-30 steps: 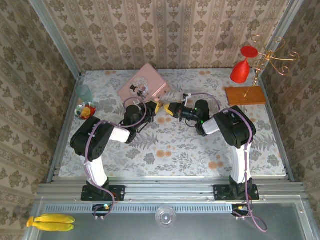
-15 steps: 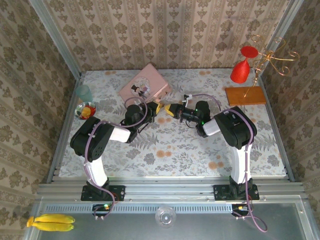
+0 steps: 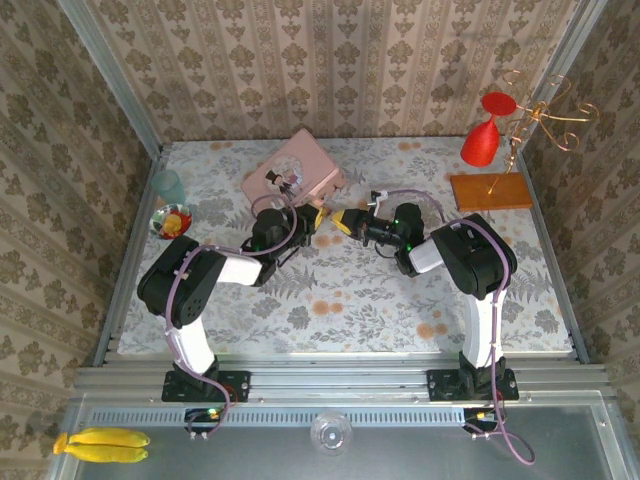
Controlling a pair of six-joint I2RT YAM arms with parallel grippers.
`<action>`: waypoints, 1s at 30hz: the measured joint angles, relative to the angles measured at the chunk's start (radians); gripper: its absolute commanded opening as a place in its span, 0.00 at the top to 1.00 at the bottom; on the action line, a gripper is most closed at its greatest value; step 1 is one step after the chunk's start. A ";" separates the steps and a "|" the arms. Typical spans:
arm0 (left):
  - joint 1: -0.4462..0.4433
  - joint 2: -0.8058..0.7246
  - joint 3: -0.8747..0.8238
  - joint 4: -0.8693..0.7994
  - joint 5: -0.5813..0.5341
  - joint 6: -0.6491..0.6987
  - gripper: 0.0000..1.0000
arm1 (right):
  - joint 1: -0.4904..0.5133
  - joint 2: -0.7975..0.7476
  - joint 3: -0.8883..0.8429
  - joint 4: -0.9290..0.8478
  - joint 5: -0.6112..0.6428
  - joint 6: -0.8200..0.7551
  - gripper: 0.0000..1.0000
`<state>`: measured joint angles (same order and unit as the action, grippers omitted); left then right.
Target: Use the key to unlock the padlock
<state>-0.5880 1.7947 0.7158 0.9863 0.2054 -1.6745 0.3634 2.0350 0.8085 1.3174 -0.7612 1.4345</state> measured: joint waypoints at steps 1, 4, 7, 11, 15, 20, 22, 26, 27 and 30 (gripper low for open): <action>0.000 0.000 0.000 0.000 -0.001 0.000 1.00 | 0.000 0.000 0.000 0.000 0.000 -0.001 0.90; -0.001 0.000 0.000 -0.002 -0.001 0.000 1.00 | 0.000 0.000 0.000 -0.006 0.001 -0.014 0.87; -0.002 0.000 0.000 -0.011 0.003 0.000 1.00 | 0.000 -0.005 -0.001 -0.028 0.002 -0.029 0.85; -0.015 -0.001 -0.002 -0.015 0.014 0.004 1.00 | 0.000 -0.008 -0.001 -0.057 0.020 -0.045 0.85; -0.021 -0.001 -0.003 -0.016 0.020 0.011 1.00 | -0.002 -0.013 -0.008 -0.066 0.024 -0.048 0.86; -0.020 -0.002 -0.013 -0.014 0.031 0.019 1.00 | -0.002 -0.015 -0.019 -0.069 0.024 -0.051 0.81; -0.020 -0.005 -0.017 -0.015 0.035 0.022 1.00 | -0.002 -0.016 -0.021 -0.070 0.024 -0.053 0.78; -0.020 -0.010 -0.027 -0.014 0.040 0.027 1.00 | -0.002 -0.026 -0.025 -0.086 0.026 -0.068 0.73; -0.020 -0.010 -0.027 -0.013 0.041 0.029 1.00 | -0.002 -0.029 -0.026 -0.092 0.027 -0.071 0.71; -0.020 -0.011 -0.029 -0.011 0.046 0.029 1.00 | -0.003 -0.036 -0.028 -0.101 0.045 -0.078 0.68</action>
<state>-0.6083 1.7840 0.6872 0.9756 0.2512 -1.6451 0.3603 1.9987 0.7803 1.2163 -0.7162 1.3567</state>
